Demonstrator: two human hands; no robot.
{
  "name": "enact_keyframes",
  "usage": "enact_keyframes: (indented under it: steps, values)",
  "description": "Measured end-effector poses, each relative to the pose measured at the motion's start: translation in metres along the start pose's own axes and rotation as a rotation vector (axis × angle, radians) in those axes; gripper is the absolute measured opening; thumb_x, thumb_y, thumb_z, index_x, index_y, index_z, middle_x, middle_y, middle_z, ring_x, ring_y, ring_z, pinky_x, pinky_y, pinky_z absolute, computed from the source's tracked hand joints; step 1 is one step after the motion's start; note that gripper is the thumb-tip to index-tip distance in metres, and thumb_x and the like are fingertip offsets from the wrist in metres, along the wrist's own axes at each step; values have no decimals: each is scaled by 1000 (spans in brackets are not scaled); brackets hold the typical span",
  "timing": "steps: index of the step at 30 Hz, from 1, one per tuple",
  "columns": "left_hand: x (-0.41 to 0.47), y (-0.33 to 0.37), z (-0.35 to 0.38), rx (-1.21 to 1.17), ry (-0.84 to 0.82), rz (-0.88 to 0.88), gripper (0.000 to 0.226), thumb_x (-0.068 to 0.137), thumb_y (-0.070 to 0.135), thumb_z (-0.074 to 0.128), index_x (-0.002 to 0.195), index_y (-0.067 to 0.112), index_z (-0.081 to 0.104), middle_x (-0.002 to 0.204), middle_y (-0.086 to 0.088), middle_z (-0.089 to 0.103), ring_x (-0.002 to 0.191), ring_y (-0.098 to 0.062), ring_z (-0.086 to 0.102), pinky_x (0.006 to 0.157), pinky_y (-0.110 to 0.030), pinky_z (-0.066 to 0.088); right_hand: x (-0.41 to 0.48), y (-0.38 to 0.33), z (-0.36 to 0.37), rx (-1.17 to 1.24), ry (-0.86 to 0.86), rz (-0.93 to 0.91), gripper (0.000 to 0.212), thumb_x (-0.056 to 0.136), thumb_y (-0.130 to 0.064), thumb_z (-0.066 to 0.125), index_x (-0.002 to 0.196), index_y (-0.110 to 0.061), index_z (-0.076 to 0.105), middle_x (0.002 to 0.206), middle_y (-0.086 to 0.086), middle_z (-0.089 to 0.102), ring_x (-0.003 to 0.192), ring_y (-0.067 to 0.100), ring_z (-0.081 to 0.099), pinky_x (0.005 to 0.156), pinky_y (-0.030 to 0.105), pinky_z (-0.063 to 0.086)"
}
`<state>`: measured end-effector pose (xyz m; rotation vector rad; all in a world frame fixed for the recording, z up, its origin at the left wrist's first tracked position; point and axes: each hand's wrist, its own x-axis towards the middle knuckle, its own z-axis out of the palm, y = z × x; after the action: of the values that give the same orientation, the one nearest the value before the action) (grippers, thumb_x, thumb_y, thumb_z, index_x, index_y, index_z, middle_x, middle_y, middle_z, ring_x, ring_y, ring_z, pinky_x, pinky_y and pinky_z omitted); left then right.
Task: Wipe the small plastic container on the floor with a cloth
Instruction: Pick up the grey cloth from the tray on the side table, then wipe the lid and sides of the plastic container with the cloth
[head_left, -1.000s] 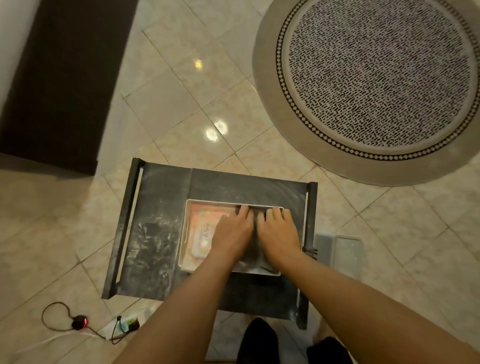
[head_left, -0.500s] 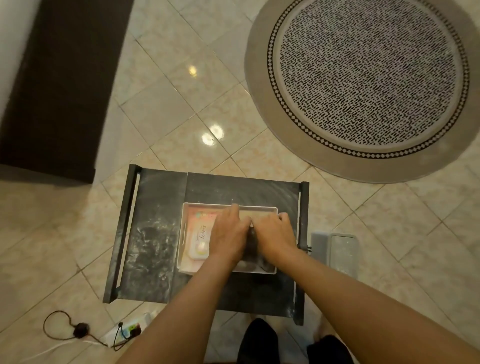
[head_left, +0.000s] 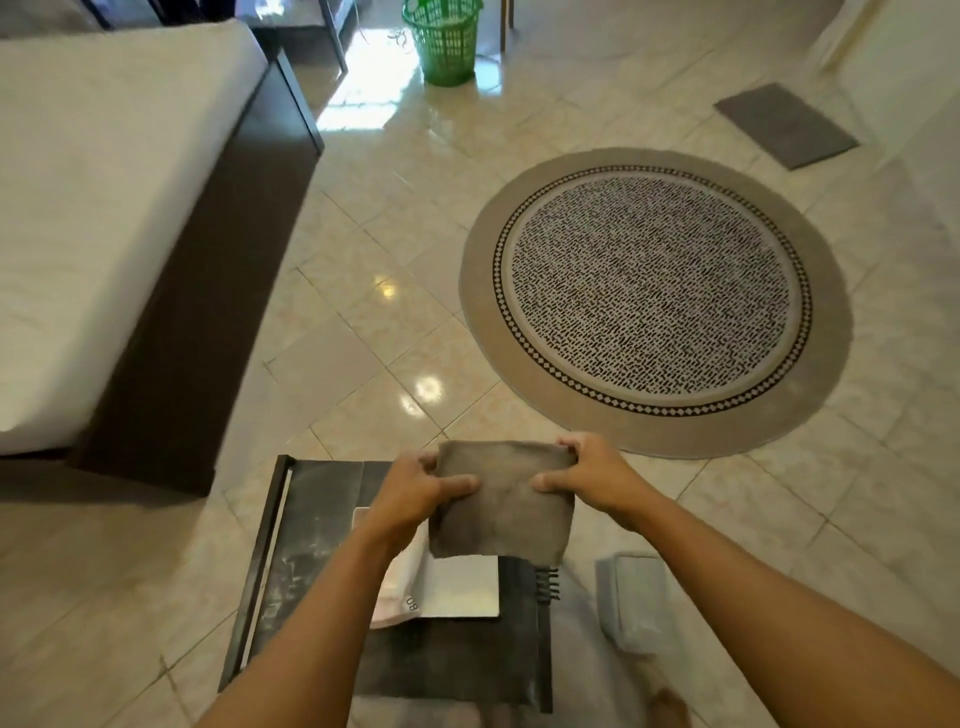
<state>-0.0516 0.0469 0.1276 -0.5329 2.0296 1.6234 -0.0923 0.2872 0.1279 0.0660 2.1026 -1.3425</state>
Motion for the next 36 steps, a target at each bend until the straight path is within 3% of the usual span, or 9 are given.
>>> enact_keyframes:
  steps: [3,7,13,16,19,22,28,32,36]
  values:
    - [-16,28,35,-77,-31,8,34,86,26,74,114,12,61,114,-11,64,103,-25,62,75,-28,53,-24,-1,-39,134,6,-42,30,75,-15,83,101,-18,68,94,6,73,88,21,71,73,33,63]
    - [-31,52,91,-155,-58,39,38,93,23,65,128,11,54,122,-16,61,109,-31,62,89,-42,56,-51,12,-85,275,11,-89,67,84,-9,76,134,-38,44,100,8,74,91,25,74,77,42,63]
    - [-27,53,181,-209,90,36,32,95,25,64,125,15,56,117,-13,67,105,-30,66,92,-53,55,-82,59,-146,245,-126,-154,103,72,1,80,138,-58,29,127,6,59,104,25,69,73,38,62]
    - [-15,34,220,-169,126,25,35,96,26,63,128,16,53,119,-10,65,104,-25,66,90,-48,57,-86,98,-160,180,-128,-117,91,71,8,73,133,-51,41,128,6,51,110,29,62,70,38,63]
    - [0,3,251,-127,163,1,40,96,27,62,131,23,42,125,-6,56,103,-17,60,81,-36,57,-76,143,-163,82,-15,-65,50,74,9,71,110,-26,66,115,8,56,99,35,64,69,45,63]
    - [28,-34,276,-102,204,42,61,96,19,63,143,36,28,129,1,45,113,-21,54,94,-48,54,-52,197,-158,12,53,11,28,75,6,75,94,-14,72,111,10,61,96,36,66,73,52,62]
    - [108,-121,316,220,62,162,40,92,14,65,128,30,59,129,2,53,118,-20,52,99,-43,51,15,304,-135,-17,-1,128,52,71,11,74,111,-21,63,111,0,53,90,24,66,64,37,64]
    - [162,-177,336,400,-8,181,66,80,12,77,139,20,49,118,5,41,115,-21,50,81,-24,51,62,364,-115,-87,-9,113,65,71,15,73,123,-22,59,124,7,48,94,22,63,62,32,63]
    - [201,-220,347,523,13,240,72,73,9,81,138,16,50,132,-5,39,108,-19,43,89,-28,45,91,405,-98,-139,13,67,68,73,17,72,128,-21,56,129,9,46,93,21,61,62,33,64]
